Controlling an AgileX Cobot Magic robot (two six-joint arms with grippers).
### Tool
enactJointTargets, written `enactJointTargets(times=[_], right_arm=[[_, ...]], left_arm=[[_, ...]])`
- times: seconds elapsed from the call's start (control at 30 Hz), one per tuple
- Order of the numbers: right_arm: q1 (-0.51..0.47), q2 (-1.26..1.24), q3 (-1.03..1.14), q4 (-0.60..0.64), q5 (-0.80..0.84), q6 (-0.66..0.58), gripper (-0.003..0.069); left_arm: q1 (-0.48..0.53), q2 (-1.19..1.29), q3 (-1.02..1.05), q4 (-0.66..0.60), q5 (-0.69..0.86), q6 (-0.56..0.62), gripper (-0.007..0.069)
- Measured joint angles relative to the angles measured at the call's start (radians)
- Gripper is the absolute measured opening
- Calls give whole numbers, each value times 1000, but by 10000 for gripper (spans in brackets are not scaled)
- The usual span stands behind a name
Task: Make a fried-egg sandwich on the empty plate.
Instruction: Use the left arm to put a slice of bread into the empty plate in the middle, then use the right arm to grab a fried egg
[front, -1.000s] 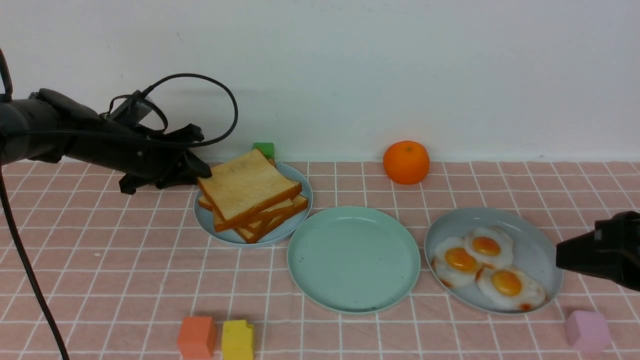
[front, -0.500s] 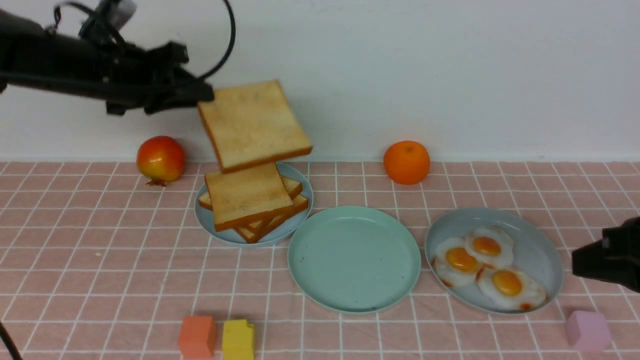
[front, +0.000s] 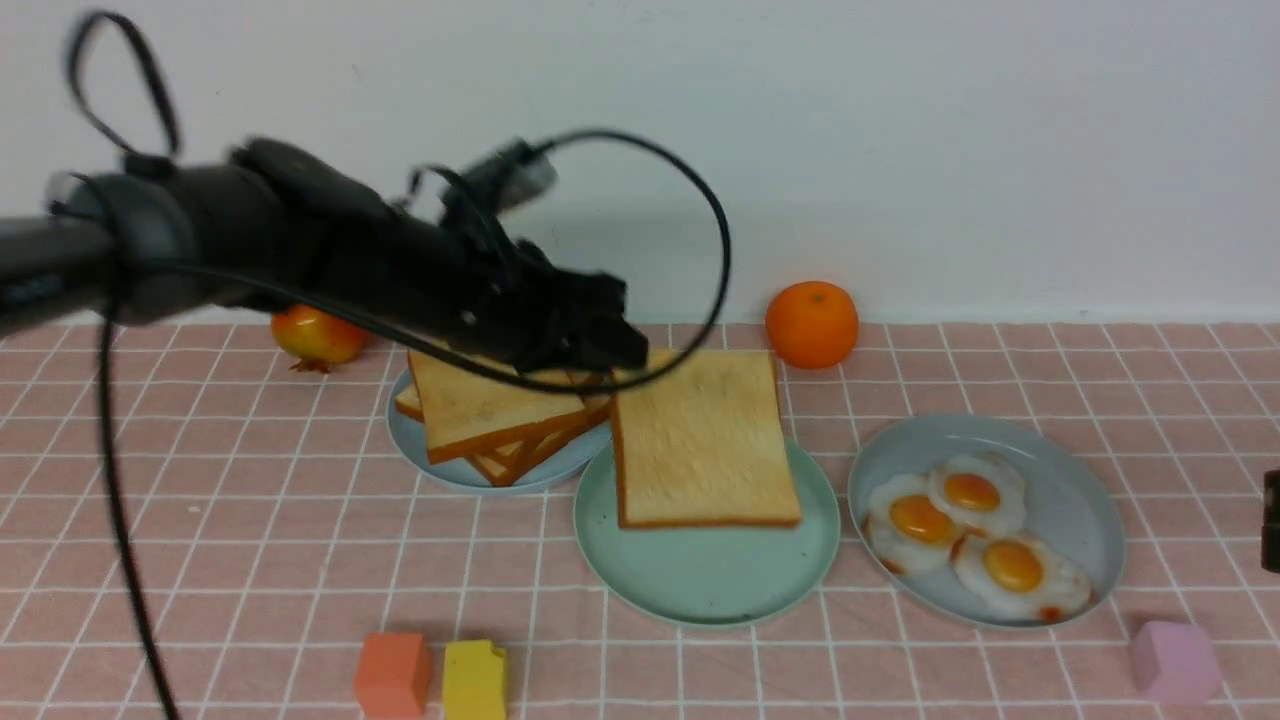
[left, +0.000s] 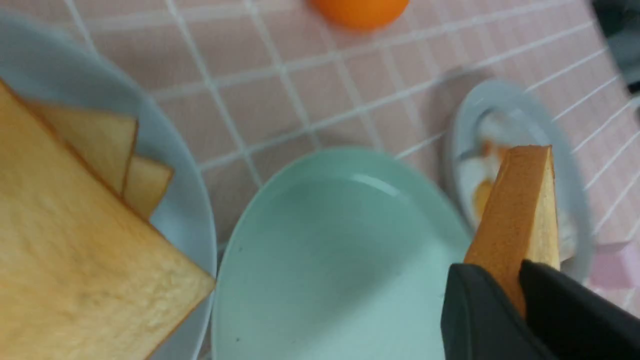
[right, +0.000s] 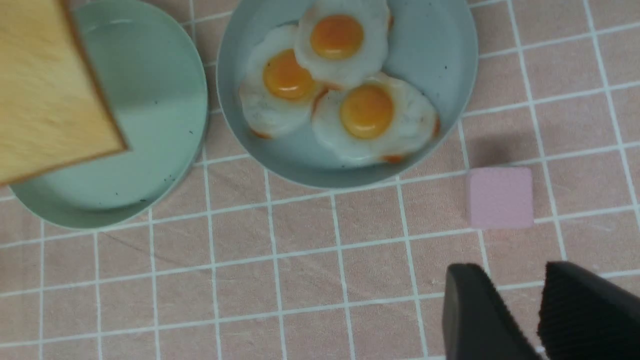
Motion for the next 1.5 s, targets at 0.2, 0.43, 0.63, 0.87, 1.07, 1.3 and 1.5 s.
enactJointTargets(times=[0.2, 0.43, 0.63, 0.87, 1.07, 1.3, 1.5], right_arm=[[0, 0, 0, 1, 2, 2, 239], [0, 0, 0, 5, -8, 2, 239], [0, 15, -8, 8, -20, 2, 258], [0, 200, -139, 61, 23, 0, 447], [3, 427, -290, 112, 30, -14, 606], [82, 653, -447, 36, 63, 53, 610], [91, 822, -575, -52, 66, 270, 599]], left_arm=[[-9, 86, 0, 5, -79, -31, 129], [-9, 109, 0, 7, -108, -43, 129], [-9, 108, 0, 13, -69, -45, 263], [-9, 74, 0, 93, -35, -45, 561], [-9, -29, 0, 151, -24, -47, 625], [-9, -168, 0, 289, 44, -154, 598], [-9, -324, 0, 414, 82, -270, 590]])
